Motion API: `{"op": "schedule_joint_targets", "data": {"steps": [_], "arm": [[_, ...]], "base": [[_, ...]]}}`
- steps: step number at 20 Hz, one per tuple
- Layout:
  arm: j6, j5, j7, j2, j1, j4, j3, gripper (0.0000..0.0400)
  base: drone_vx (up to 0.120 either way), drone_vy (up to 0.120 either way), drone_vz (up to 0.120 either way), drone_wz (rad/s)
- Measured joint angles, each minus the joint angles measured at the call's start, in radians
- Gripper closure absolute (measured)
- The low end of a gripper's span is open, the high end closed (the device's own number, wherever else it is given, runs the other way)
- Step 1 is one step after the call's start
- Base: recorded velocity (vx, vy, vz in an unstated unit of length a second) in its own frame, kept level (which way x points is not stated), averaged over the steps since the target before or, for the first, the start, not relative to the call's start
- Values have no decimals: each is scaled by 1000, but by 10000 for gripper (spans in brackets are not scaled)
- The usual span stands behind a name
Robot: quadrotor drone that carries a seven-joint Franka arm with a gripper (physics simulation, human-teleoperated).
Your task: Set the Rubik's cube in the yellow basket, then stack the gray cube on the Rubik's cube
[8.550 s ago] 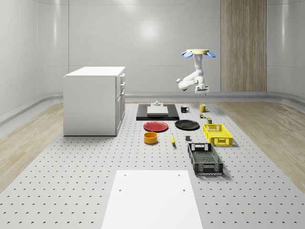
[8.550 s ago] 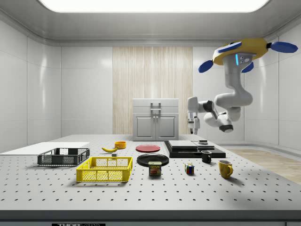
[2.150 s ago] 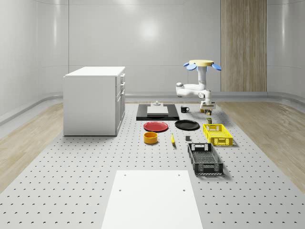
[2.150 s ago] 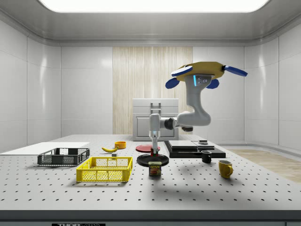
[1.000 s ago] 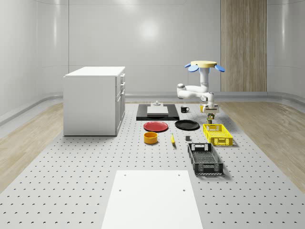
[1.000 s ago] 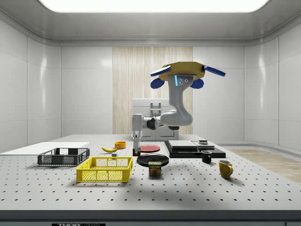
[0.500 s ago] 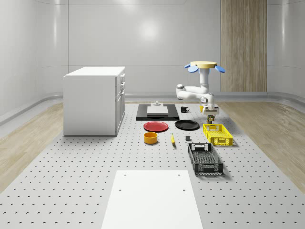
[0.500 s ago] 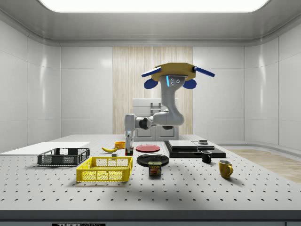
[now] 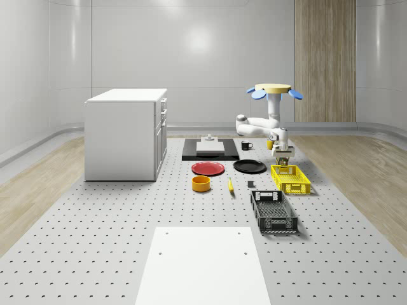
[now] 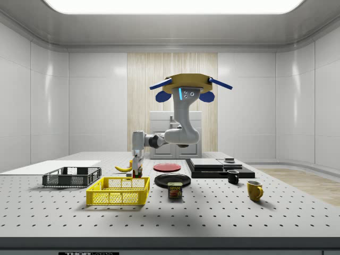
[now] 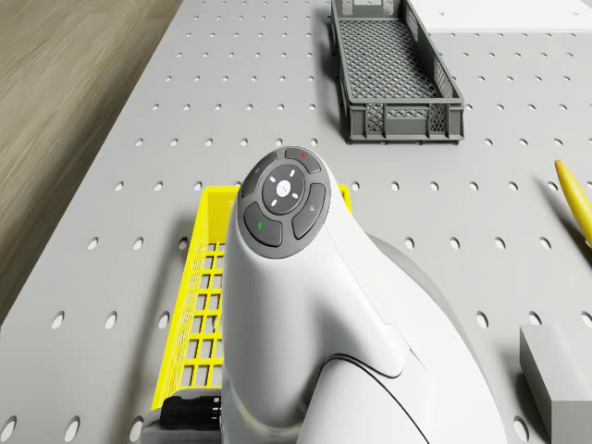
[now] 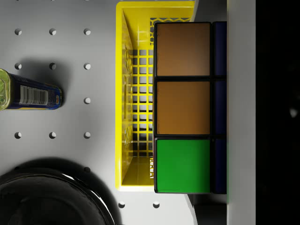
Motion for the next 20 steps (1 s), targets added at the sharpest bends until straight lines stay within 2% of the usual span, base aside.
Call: {"op": "schedule_joint_targets", "data": {"steps": [5,9,20], "arm": [[5,2,1,-5,-1,0,1,75],[8,3,1,-8,-1,0,1,75],[51,-102,2,-19,-15,19,-111,75]], "base": [[120,0,-120,0],[120,0,-10,0],[0,0,0,0]]}}
